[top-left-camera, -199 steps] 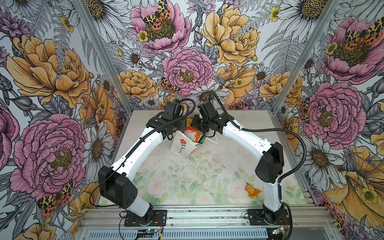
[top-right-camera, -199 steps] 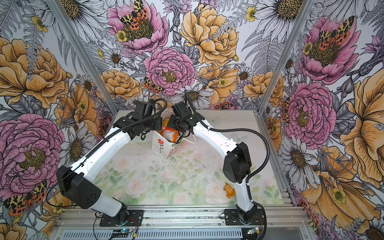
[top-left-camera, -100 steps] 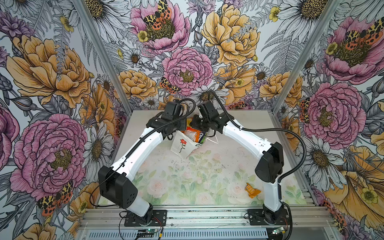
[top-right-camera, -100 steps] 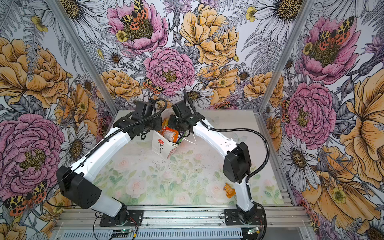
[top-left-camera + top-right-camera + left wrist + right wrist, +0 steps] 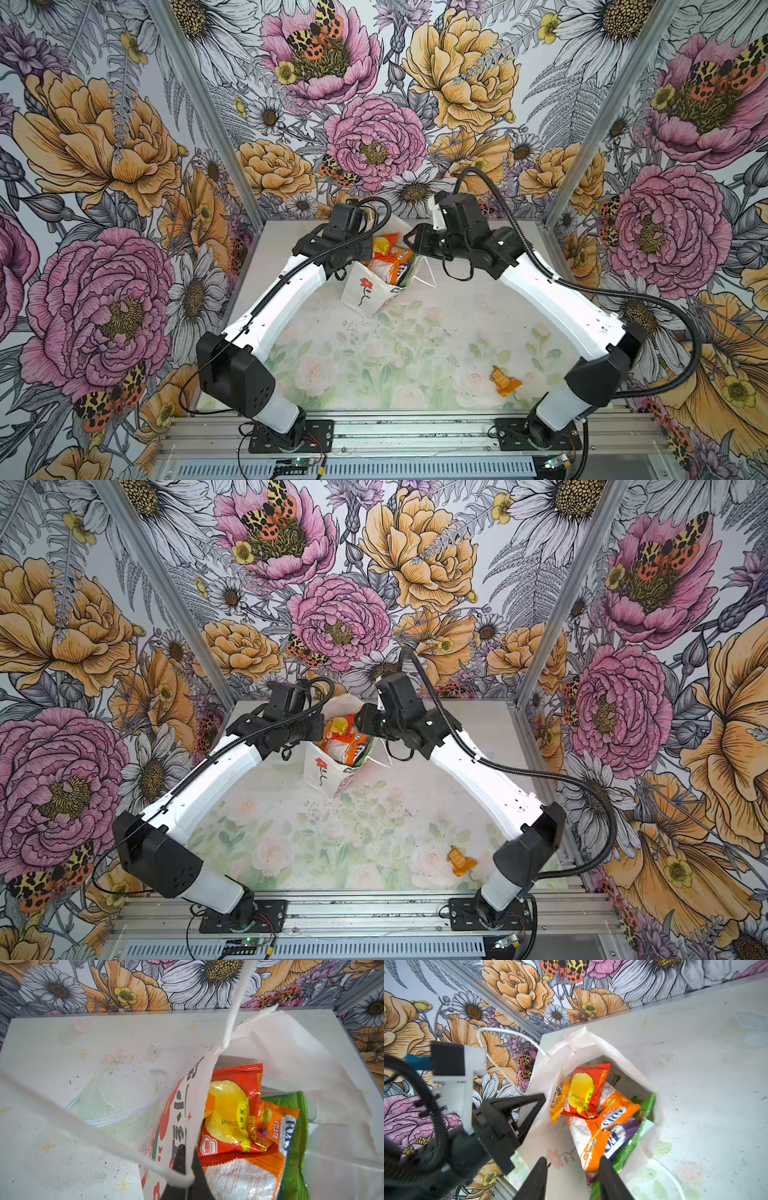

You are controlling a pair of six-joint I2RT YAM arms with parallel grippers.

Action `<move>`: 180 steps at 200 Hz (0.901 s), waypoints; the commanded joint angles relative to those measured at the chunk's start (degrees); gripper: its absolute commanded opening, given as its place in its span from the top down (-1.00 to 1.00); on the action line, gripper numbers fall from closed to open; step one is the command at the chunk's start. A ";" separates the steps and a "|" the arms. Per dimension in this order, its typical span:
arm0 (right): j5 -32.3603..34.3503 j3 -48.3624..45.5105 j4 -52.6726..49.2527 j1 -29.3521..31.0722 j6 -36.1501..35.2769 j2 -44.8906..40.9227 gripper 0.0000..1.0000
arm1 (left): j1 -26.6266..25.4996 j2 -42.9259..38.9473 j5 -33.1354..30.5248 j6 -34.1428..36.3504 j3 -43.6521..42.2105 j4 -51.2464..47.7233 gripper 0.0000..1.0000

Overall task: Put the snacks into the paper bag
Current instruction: 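Withdraw the right gripper and move it over the orange wafer packet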

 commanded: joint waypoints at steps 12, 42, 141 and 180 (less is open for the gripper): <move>3.34 -12.10 -1.54 -3.10 -0.90 -10.81 0.10 | -0.34 -1.02 -1.25 0.23 0.42 4.66 1.00; 5.00 -24.11 -4.97 -7.07 0.68 -21.08 0.01 | -0.46 -0.62 -1.54 0.43 0.59 4.48 1.00; 6.03 -49.47 -20.51 -9.33 7.22 -33.90 -0.44 | -1.15 0.61 -2.02 0.70 0.74 4.12 1.00; 6.31 -56.36 -21.63 -9.32 11.46 -35.79 -0.52 | -1.38 0.69 -2.04 0.85 0.72 4.09 1.00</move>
